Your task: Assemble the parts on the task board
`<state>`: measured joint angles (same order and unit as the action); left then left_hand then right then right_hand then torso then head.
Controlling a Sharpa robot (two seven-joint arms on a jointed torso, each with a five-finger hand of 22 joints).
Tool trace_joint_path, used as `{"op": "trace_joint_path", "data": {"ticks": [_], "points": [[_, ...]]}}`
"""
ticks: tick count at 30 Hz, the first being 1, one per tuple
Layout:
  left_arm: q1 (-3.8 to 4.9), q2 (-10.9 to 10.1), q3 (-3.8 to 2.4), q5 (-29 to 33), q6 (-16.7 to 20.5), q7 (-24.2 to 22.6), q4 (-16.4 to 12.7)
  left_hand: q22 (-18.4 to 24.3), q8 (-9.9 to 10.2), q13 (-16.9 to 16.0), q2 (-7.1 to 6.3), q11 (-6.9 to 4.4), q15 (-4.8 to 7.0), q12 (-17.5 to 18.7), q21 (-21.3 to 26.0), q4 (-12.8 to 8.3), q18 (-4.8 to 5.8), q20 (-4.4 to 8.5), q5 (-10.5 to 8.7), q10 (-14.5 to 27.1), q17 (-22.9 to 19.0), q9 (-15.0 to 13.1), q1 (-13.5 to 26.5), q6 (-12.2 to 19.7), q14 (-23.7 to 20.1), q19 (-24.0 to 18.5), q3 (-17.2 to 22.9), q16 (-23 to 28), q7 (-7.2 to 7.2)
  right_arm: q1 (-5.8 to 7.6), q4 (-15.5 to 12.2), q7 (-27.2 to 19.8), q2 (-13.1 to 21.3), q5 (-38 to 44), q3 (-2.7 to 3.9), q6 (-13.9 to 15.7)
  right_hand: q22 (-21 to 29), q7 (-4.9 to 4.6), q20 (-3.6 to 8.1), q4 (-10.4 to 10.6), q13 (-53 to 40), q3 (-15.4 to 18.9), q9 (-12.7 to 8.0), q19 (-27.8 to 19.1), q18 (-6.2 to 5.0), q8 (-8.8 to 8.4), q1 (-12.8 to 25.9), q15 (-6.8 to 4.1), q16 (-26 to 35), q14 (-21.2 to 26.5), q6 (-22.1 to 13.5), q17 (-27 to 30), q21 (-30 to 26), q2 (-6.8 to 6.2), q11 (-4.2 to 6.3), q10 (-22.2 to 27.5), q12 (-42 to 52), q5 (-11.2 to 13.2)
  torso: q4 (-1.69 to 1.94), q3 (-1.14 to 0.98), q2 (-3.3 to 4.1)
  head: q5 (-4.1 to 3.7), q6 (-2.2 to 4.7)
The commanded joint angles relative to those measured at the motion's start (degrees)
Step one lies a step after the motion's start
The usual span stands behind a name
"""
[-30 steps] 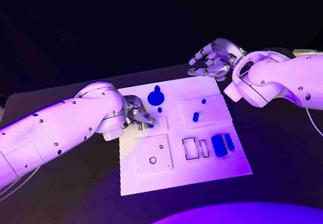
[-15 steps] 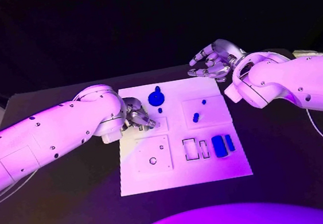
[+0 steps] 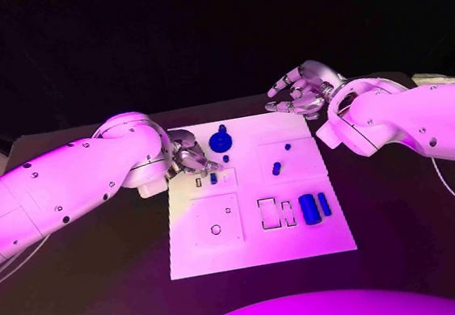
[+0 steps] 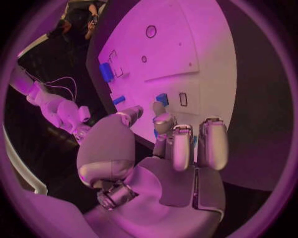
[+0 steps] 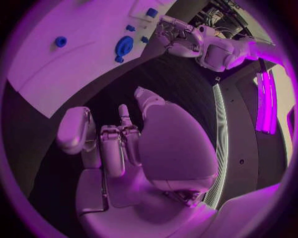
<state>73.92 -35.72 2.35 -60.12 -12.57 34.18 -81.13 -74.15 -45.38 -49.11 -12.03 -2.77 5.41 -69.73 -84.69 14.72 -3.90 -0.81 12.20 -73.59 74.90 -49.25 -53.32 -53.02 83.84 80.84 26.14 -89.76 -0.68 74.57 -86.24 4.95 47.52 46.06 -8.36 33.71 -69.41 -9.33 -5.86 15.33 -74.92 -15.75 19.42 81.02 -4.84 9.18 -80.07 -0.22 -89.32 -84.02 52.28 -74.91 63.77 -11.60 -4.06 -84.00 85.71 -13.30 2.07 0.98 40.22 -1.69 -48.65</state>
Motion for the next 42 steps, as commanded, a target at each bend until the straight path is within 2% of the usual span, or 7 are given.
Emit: {"op": "trace_joint_path", "data": {"ticks": [1, 4, 7, 15, 23, 32, 42], "points": [[0.37, -0.46, -0.46, 0.55, -0.07, 0.10, -0.43, 1.29, 0.43, 1.17, -0.07, 0.23, 0.10, 0.88, 0.62, 0.49, 0.36, -0.15, -0.26, 1.14, 13.45, -0.06, -1.19, 0.59, 5.63, -1.18, -0.92, 0.65, -0.53, -0.04, 0.09, -0.55, -0.04, 0.39, 0.01, -0.80, 0.05, -0.08, 0.09, 0.32, -11.34, -0.16, -0.08, -0.46, -0.66, -0.34, 0.56, 0.32, 0.20, -5.42, -0.37, -12.83, -0.32, -0.02, -0.46, -1.96, -0.34, -0.21, 0.10, 0.00, 0.06, 0.05, 0.29], [0.86, -1.08, -1.19, 2.45, -0.74, 0.11, -0.29, 3.30, 1.08, 2.95, 0.21, 0.73, -0.34, 1.93, 1.52, 1.22, -0.04, -0.52, 0.10, 2.75, 11.72, 0.00, -3.19, 1.60, 5.01, -2.52, -2.10, 1.64, -1.06, -0.05, 0.17, -0.55, -0.02, 0.37, 0.01, -0.83, 0.05, -0.08, 0.09, 0.32, -11.34, -0.16, -0.08, -0.46, -0.66, -0.34, 0.56, 0.32, 0.20, -5.42, -0.37, -12.83, -0.32, -0.02, -0.46, -1.96, -0.34, -0.21, 0.13, 0.01, 0.04, 0.09, 0.34], [1.44, -1.57, -1.97, 3.81, -1.34, 0.09, 0.65, 6.26, 3.54, 7.47, 0.96, 2.04, -1.45, 4.69, 2.94, 1.67, -0.62, -1.36, 0.55, 6.79, 9.51, 1.14, -5.58, 3.99, 4.10, -4.57, -3.44, 2.97, -2.51, -0.05, 0.22, -0.56, 0.03, 0.36, 0.01, -0.83, 0.05, -0.08, 0.09, 0.32, -11.34, -0.16, -0.08, -0.46, -0.66, -0.34, 0.56, 0.32, 0.20, -5.42, -0.37, -12.83, -0.32, -0.02, -0.46, -1.96, -0.34, -0.21, 0.17, -0.02, 0.02, 0.15, 0.49], [2.12, -1.09, -2.64, 4.99, 0.18, -0.87, 6.04, 6.61, 10.02, 10.04, 2.10, 4.27, -3.38, 5.80, 3.32, 1.80, -0.72, -2.95, 0.70, 9.41, 9.17, 5.90, -8.73, 7.76, 3.87, -4.89, -5.48, 3.07, -5.12, -0.06, 0.25, -0.62, 0.09, 0.34, 0.01, -0.78, 0.11, -0.08, 0.08, 0.39, -11.33, -0.14, -0.08, -0.49, -0.68, -0.34, 0.70, 0.33, 0.22, -5.41, -0.39, -12.79, -0.42, -0.02, -0.47, -1.96, -0.34, -0.18, 0.05, 0.04, 0.16, 0.57, 1.48], [2.45, 0.11, -2.84, 4.13, 1.60, -1.98, 10.84, 6.16, 10.39, 9.38, 2.27, 4.39, -3.51, 5.32, 3.14, 1.77, -0.65, -3.11, 0.72, 9.02, 9.46, 6.39, -9.13, 7.62, 3.99, -4.60, -5.67, 2.89, -5.23, -0.06, 0.30, -0.65, 0.11, 0.31, 0.01, -0.80, 0.11, -0.08, 0.08, 0.39, -11.33, -0.14, -0.08, -0.49, -0.68, -0.34, 0.70, 0.33, 0.22, -5.41, -0.39, -12.79, -0.42, -0.02, -0.47, -1.96, -0.34, -0.18, 0.01, 0.01, 0.22, 0.71, 2.01], [2.69, 2.53, -2.86, 3.83, 0.27, -2.18, 16.09, 5.89, 10.46, 9.13, 2.34, 4.40, -3.55, 5.08, 3.03, 1.86, -0.61, -3.19, 0.68, 8.80, 9.66, 6.64, -9.15, 7.26, 4.08, -4.42, -5.92, 2.76, -5.23, -0.05, 0.20, -0.65, 0.19, 0.31, 0.01, -0.79, 0.11, -0.08, 0.08, 0.39, -11.33, -0.14, -0.08, -0.49, -0.68, -0.34, 0.70, 0.33, 0.22, -5.41, -0.39, -12.79, -0.42, -0.02, -0.47, -1.96, -0.34, -0.18, 0.08, 0.02, 0.26, 0.77, 1.88], [2.62, 5.96, -2.25, 3.77, -1.65, -2.77, 21.45, 6.17, 10.55, 9.45, 2.35, 4.43, -3.57, 5.21, 3.13, 1.92, -0.67, -3.22, 0.64, 8.98, 9.46, 6.78, -9.06, 7.21, 4.01, -4.59, -6.08, 2.86, -5.25, -0.04, 0.06, -0.63, 0.19, 0.32, 0.02, -0.79, 0.10, -0.08, 0.07, 0.42, -11.29, -0.17, -0.08, -0.49, -0.67, -0.32, 0.76, 0.34, 0.22, -5.41, -0.40, -12.79, -0.44, 0.01, -0.46, -1.92, -0.39, -0.24, -0.18, 0.14, 0.62, 0.87, 1.87]]}}
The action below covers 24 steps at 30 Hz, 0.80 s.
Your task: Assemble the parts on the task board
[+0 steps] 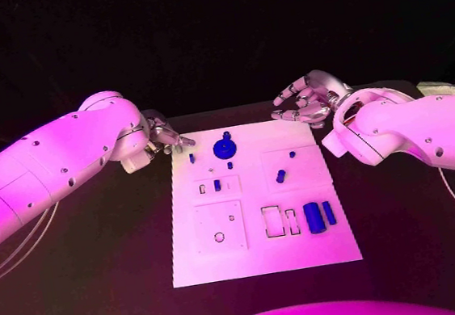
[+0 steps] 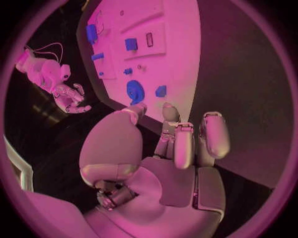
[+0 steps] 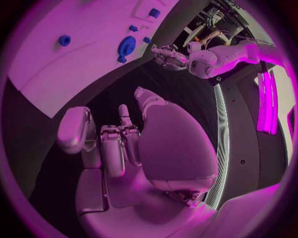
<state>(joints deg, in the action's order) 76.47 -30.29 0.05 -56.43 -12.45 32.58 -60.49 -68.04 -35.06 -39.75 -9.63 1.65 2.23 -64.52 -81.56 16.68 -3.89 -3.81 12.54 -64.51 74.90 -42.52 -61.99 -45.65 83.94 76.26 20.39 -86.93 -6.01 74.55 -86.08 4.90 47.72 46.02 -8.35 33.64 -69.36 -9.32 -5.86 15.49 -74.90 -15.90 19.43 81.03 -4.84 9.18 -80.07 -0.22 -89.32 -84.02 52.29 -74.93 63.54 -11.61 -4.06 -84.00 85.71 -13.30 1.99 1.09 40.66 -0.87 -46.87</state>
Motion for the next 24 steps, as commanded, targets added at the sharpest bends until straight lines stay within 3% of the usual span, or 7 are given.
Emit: {"op": "trace_joint_path", "data": {"ticks": [1, 24], "points": [[0.07, 0.67, 0.09, 0.08, -1.82, -1.19, 1.05, 0.05, 0.23, 0.08, -0.05, 0.01, -0.38, 0.01, 0.00, -0.05, -0.67, -0.22, 0.31, -0.11, 9.47, 0.05, -0.39, -0.17, 3.90, -0.01, -0.32, 0.04, 0.08, -0.02, -0.10, -0.58, -0.03, 0.36, 0.01, -0.72, 0.05, -0.09, 0.07, 0.26, -11.31, -0.02, -0.08, -0.49, -0.67, -0.32, 0.76, 0.34, 0.22, -5.41, -0.41, -12.77, -0.20, 0.02, -0.46, -1.92, -0.39, -0.24, -0.11, 0.03, 0.19, 0.06, 0.10], [-0.11, 3.41, 1.48, 1.05, -4.71, -2.21, 5.22, 0.26, 0.46, 0.27, 0.20, 0.06, -0.46, 0.10, 0.09, -0.10, -0.72, -0.30, 0.25, 0.16, 9.42, 0.35, -0.50, -0.22, 3.87, -0.17, -0.46, 0.06, 0.03, -0.02, -0.06, -0.66, -0.28, 0.36, 0.02, -0.56, 0.07, -0.09, 0.07, 0.27, -11.33, -0.03, -0.08, -0.50, -0.68, -0.31, 0.79, 0.34, 0.21, -5.41, -0.41, -12.79, -0.25, 0.02, -0.46, -1.94, -0.37, -0.25, -0.04, 0.03, 0.13, -0.12, -0.36]]}}
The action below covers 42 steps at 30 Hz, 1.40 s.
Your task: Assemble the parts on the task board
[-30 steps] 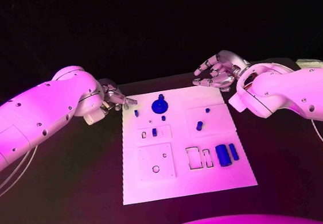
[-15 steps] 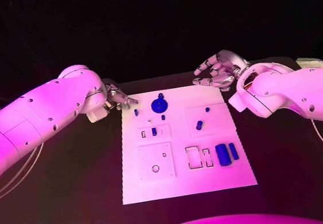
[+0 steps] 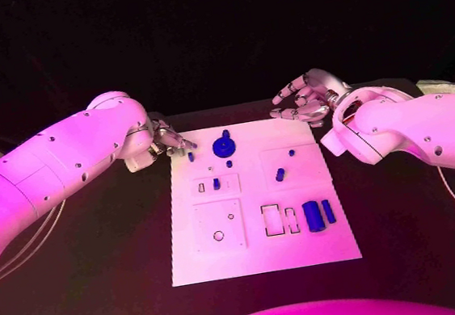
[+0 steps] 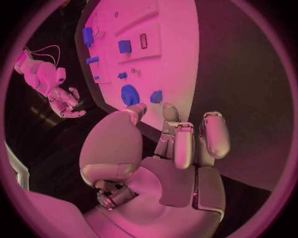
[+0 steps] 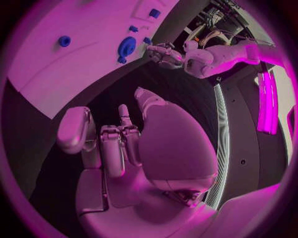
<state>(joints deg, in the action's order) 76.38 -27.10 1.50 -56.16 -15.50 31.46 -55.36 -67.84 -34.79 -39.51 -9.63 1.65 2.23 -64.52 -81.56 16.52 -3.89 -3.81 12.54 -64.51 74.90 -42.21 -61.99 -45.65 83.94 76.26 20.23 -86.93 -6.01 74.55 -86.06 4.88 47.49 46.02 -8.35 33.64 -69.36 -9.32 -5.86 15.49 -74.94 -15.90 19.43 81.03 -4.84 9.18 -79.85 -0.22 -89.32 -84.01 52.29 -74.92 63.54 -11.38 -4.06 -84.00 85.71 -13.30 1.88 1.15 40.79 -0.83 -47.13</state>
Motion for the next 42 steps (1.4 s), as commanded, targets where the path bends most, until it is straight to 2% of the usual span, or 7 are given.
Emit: {"op": "trace_joint_path", "data": {"ticks": [1, 17, 33, 36, 40, 41, 42], "points": [[-0.03, 0.25, 0.06, 0.85, -1.76, -1.14, 0.13, 0.01, 0.23, -0.03, 0.27, 0.08, -0.47, 0.06, 0.07, 0.04, -0.71, -0.32, 0.24, 0.15, 9.42, 0.11, -0.57, -0.25, 3.87, -0.15, -0.31, 0.06, 0.02, -0.02, -0.07, -0.64, -0.05, 0.36, 0.01, -0.56, 0.07, -0.09, 0.07, 0.27, -11.29, -0.03, -0.09, -0.50, -0.68, -0.30, 0.56, 0.34, 0.22, -5.41, -0.41, -12.80, -0.25, -0.20, -0.46, -1.94, -0.37, -0.25, 0.10, -0.01, -0.01, -0.19, -0.13], [-0.21, 0.91, 0.72, 1.48, -2.86, -1.60, 0.75, 0.02, 0.81, -0.03, 1.57, 0.10, -0.55, -0.17, 0.11, -0.22, -0.75, -0.50, 0.26, 0.43, 9.48, 1.23, -2.63, -1.08, 3.84, -0.31, -0.17, -0.03, 0.01, -0.02, -0.08, -0.63, -0.14, 0.36, 0.01, -0.57, 0.22, -0.09, 0.07, 0.28, -11.23, -0.05, -0.07, -0.56, -0.72, -0.27, 0.64, 0.34, 0.28, -5.38, -0.41, -12.66, -0.48, -0.21, -0.46, -1.89, -0.44, -0.21, 0.01, -0.05, -0.01, -0.22, -0.34], [-0.27, 0.99, 0.91, 2.19, -1.92, -1.95, 0.88, -0.54, 0.36, -0.22, 4.96, -0.62, 0.01, -0.56, -0.07, -1.60, -0.69, -0.25, 0.32, 0.33, 9.73, 2.11, -8.19, -2.67, 3.92, -0.14, 2.85, -0.25, 0.85, 0.00, -0.06, -0.60, -0.17, 0.36, 0.02, -0.61, 0.22, -0.09, 0.07, 0.28, -11.23, -0.05, -0.07, -0.56, -0.72, -0.27, 0.64, 0.34, 0.28, -5.38, -0.41, -12.66, -0.48, -0.21, -0.46, -1.89, -0.44, -0.21, 0.05, -0.05, 0.02, -0.30, -0.72], [-0.27, 0.87, 0.89, 2.96, -1.06, -2.17, 0.68, -0.60, -1.09, -0.26, 5.74, -1.09, 0.43, -0.53, -0.08, -3.14, -0.70, -0.01, 0.29, 0.29, 9.78, 1.15, -10.50, -3.02, 3.95, -0.15, 5.43, -0.30, 1.35, 0.00, -0.02, -0.58, -0.18, 0.36, 0.02, -0.66, 0.22, -0.09, 0.07, 0.28, -11.23, -0.05, -0.07, -0.56, -0.72, -0.27, 0.64, 0.34, 0.28, -5.38, -0.41, -12.66, -0.48, -0.21, -0.46, -1.89, -0.44, -0.21, 0.04, -0.06, 0.01, -0.28, -0.75], [-0.27, 0.51, 0.81, 4.85, 0.17, -2.44, 0.21, -0.78, -6.42, 0.06, 5.01, -1.90, 1.08, -0.31, -0.08, -5.20, -0.69, 0.60, 0.10, 0.06, 9.67, -3.36, -11.12, -1.94, 3.92, -0.15, 12.39, -0.27, 1.96, 0.00, 0.02, -0.56, -0.20, 0.37, 0.02, -0.75, 0.22, -0.09, 0.07, 0.28, -11.23, -0.05, -0.07, -0.56, -0.72, -0.27, 0.64, 0.34, 0.28, -5.38, -0.41, -12.66, -0.48, -0.21, -0.46, -1.89, -0.44, -0.21, 0.04, -0.06, -0.04, -0.30, -0.82], [-0.27, 0.36, 0.77, 5.42, 0.47, -2.46, 0.02, -0.82, -6.93, 0.04, 5.06, -1.90, 1.07, -0.34, -0.09, -5.45, -0.67, 0.64, 0.20, -0.01, 9.65, -3.84, -11.11, -1.71, 3.91, -0.13, 13.47, -0.27, 2.15, 0.00, 0.03, -0.55, -0.19, 0.37, 0.02, -0.78, 0.22, -0.09, 0.07, 0.28, -11.23, -0.05, -0.07, -0.56, -0.72, -0.27, 0.64, 0.34, 0.28, -5.38, -0.41, -12.66, -0.48, -0.21, -0.46, -1.89, -0.44, -0.21, 0.05, -0.06, -0.05, -0.31, -0.84], [-0.27, 0.23, 0.73, 5.79, 0.68, -2.46, -0.16, -0.97, -8.89, 0.06, 4.37, -1.89, 1.09, -0.52, -0.13, -6.18, -0.65, 0.76, 0.02, -0.24, 9.69, -5.70, -9.61, -0.77, 3.94, -0.08, 17.59, -0.31, 2.15, 0.00, 0.04, -0.54, -0.19, 0.37, 0.02, -0.80, 0.22, -0.09, 0.07, 0.28, -11.23, -0.05, -0.07, -0.56, -0.72, -0.27, 0.64, 0.34, 0.28, -5.38, -0.41, -12.66, -0.48, -0.21, -0.46, -1.89, -0.44, -0.21, 0.06, -0.05, -0.05, -0.32, -0.85]]}}
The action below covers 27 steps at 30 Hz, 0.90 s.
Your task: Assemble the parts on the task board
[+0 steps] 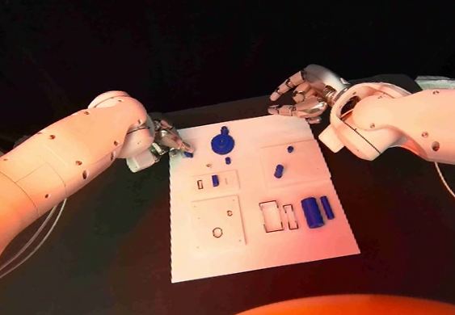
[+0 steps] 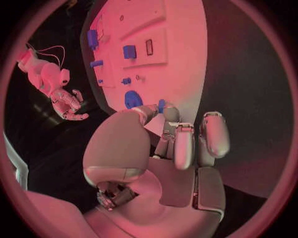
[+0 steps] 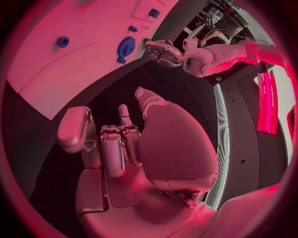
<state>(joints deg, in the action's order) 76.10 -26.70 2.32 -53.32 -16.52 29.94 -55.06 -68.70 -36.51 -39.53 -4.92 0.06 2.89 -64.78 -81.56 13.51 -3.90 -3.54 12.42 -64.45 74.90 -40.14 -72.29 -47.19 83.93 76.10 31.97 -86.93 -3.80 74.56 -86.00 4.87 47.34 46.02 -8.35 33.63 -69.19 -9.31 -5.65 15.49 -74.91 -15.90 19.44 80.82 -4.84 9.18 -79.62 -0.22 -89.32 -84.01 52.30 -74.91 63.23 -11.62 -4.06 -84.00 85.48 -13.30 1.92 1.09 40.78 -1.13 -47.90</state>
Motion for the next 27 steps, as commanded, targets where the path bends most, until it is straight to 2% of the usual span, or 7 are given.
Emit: {"op": "trace_joint_path", "data": {"ticks": [1, 3, 10, 15, 18, 27], "points": [[0.01, -0.33, -0.13, 3.31, 1.94, -0.94, -0.71, -0.12, -7.54, 0.14, -0.85, -0.31, 0.42, -0.31, -0.12, -3.54, -0.65, 0.50, 0.05, -0.31, 9.70, -8.14, 1.18, 1.04, 3.95, 0.07, 6.73, -0.32, -0.03, -0.01, 0.00, -0.51, -0.04, 0.37, 0.01, -0.82, 0.05, -0.09, -0.14, 0.29, -11.26, -0.05, -0.08, -0.35, -0.72, -0.27, 0.41, 0.34, 0.27, -5.38, -0.42, -12.67, -0.16, 0.02, -0.46, -1.89, -0.21, -0.21, 0.04, 0.01, -0.06, -0.05, -0.10], [0.01, -0.73, -0.18, 3.83, 2.37, -0.87, -1.33, -0.30, -8.53, 0.28, -1.11, -0.33, 0.50, -0.49, -0.17, -4.65, -0.62, 0.52, 0.05, -0.37, 9.78, -9.06, 2.36, 1.38, 3.99, 0.14, 9.71, -0.38, 0.05, -0.01, 0.02, -0.49, -0.03, 0.37, 0.01, -0.86, 0.05, -0.09, -0.14, 0.29, -11.26, -0.05, -0.08, -0.35, -0.72, -0.27, 0.41, 0.34, 0.27, -5.38, -0.42, -12.67, -0.16, 0.02, -0.46, -1.89, -0.21, -0.21, 0.06, 0.01, -0.10, -0.06, -0.13], [0.02, -2.59, -0.28, 4.69, 3.26, -0.29, -4.50, -0.91, -9.68, 0.04, -1.80, -0.45, 0.61, -1.09, -0.42, -6.43, -0.51, 0.59, 0.04, -0.76, 10.18, -10.02, 4.16, 1.57, 4.18, 0.51, 13.09, -0.63, 0.16, -0.01, 0.11, -0.41, -0.01, 0.37, 0.01, -1.08, 0.05, -0.09, -0.14, 0.29, -11.26, -0.05, -0.08, -0.35, -0.72, -0.27, 0.41, 0.34, 0.27, -5.38, -0.42, -12.67, -0.16, 0.02, -0.46, -1.89, -0.21, -0.21, 0.13, 0.00, -0.24, 0.03, -0.14], [0.04, -4.31, -0.29, 4.95, 3.58, 0.40, -7.81, -1.76, -10.46, -0.36, -2.30, -0.65, 0.77, -1.62, -0.78, -7.57, -0.35, 0.71, 0.13, -1.37, 10.83, -10.50, 5.50, 1.25, 4.47, 1.08, 15.20, -0.99, 0.35, -0.02, 0.27, -0.38, -0.02, 0.37, 0.01, -1.16, 0.10, -0.09, -0.14, 0.30, -11.23, -0.09, -0.07, -0.36, -0.73, -0.22, 0.49, 0.33, 0.30, -5.37, -0.42, -12.63, -0.27, 0.02, -0.45, -1.86, -0.24, -0.22, 0.15, 0.00, -0.39, 0.20, -0.12], [0.04, -5.38, -0.27, 4.82, 3.76, 0.75, -9.99, -2.60, -11.40, -0.99, -3.28, -1.04, 1.10, -2.23, -1.15, -9.26, -0.20, 1.00, 0.33, -2.43, 11.91, -10.92, 7.49, 0.57, 4.91, 1.67, 18.23, -1.54, 0.77, -0.02, 0.38, -0.38, -0.03, 0.37, 0.01, -1.19, 0.10, -0.09, -0.14, 0.30, -11.23, -0.09, -0.07, -0.36, -0.73, -0.22, 0.49, 0.33, 0.30, -5.37, -0.42, -12.63, -0.27, 0.02, -0.45, -1.86, -0.24, -0.22, 0.24, -0.03, -0.60, 0.28, -0.24], [-0.21, -8.44, -0.03, 2.16, 6.03, 0.95, -16.25, -4.29, -12.24, -1.98, -4.41, -1.56, 1.61, -3.02, -1.85, -11.27, 0.14, 1.46, 0.79, -4.17, 13.50, -11.14, 9.96, -0.40, 5.53, 2.87, 21.54, -2.32, 1.28, -0.04, 0.66, -0.52, 0.05, 0.37, 0.00, -1.15, 0.23, -0.08, -0.14, 0.30, -11.17, -0.09, -0.06, -0.41, -0.77, -0.21, 0.52, 0.33, 0.36, -5.33, -0.43, -12.48, -0.45, 0.01, -0.45, -1.80, -0.30, -0.22, 0.41, -0.03, -0.86, 0.50, -0.52]]}}
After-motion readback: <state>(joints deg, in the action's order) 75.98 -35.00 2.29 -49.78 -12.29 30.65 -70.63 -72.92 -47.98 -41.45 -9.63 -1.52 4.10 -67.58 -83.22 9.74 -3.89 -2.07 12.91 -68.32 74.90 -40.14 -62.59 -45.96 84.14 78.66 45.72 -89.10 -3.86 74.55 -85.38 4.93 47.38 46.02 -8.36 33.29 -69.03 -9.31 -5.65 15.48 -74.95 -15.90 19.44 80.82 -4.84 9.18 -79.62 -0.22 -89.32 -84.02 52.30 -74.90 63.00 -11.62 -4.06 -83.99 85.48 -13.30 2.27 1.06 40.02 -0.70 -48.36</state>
